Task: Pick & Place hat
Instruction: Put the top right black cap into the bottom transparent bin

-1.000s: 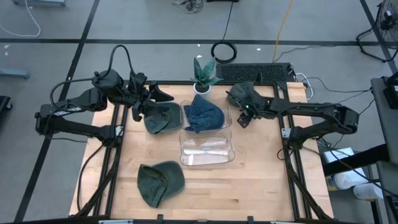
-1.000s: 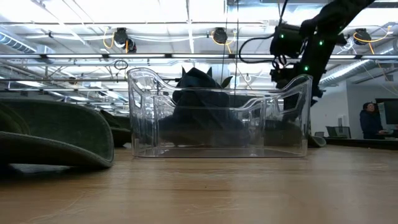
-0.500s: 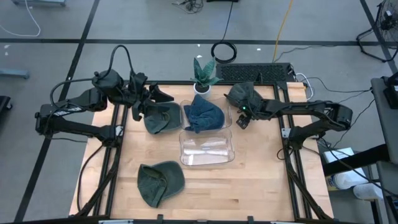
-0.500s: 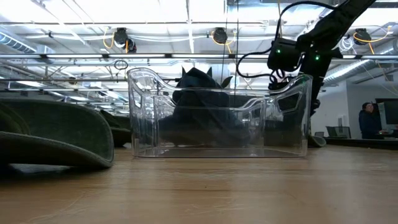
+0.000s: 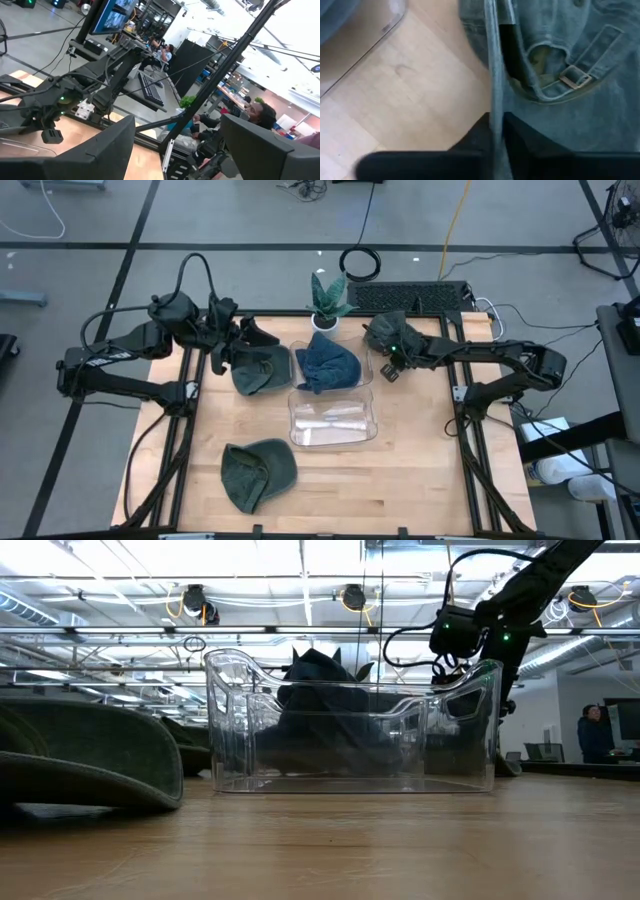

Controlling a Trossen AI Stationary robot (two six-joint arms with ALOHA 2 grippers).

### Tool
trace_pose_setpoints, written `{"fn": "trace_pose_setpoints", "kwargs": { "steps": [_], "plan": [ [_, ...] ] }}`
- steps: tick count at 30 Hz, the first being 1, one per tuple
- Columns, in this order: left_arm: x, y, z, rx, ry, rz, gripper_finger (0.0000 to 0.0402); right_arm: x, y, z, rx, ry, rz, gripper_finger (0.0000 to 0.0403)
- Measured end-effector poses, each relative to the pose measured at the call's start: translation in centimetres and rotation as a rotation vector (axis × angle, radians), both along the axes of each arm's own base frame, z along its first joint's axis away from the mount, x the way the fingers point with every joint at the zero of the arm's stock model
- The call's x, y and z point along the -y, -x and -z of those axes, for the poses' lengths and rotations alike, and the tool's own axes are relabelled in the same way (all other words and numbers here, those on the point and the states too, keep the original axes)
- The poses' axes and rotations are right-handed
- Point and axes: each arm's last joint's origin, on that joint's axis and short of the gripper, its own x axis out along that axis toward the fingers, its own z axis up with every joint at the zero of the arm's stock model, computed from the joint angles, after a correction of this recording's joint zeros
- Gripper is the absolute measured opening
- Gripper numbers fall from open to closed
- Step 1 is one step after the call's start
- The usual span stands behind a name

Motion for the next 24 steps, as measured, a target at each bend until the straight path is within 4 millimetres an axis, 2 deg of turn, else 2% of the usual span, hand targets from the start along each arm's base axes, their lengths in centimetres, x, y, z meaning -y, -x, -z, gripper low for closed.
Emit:
{"fn": "trace_pose_setpoints", "kwargs": {
  "steps": [2, 9, 24],
  "plan": [
    [0.0, 0.0, 0.0, 0.0, 0.0, 0.0, 0.0306, 0.1, 0.1, 0.0, 0.0, 0.004, 0.007, 0.001],
    [0.0, 0.0, 0.0, 0.0, -0.001, 0.001, 0.0306, 0.0, 0.5, -0.8, 0.052, -0.009, 0.08, 0.0004],
    [0.0, 0.0, 0.0, 0.01, -0.053, -0.003, 0.0305, -2.8, 5.5, -7.6, 0.331, 0.045, 0.179, 0.0001]
  ]
}}
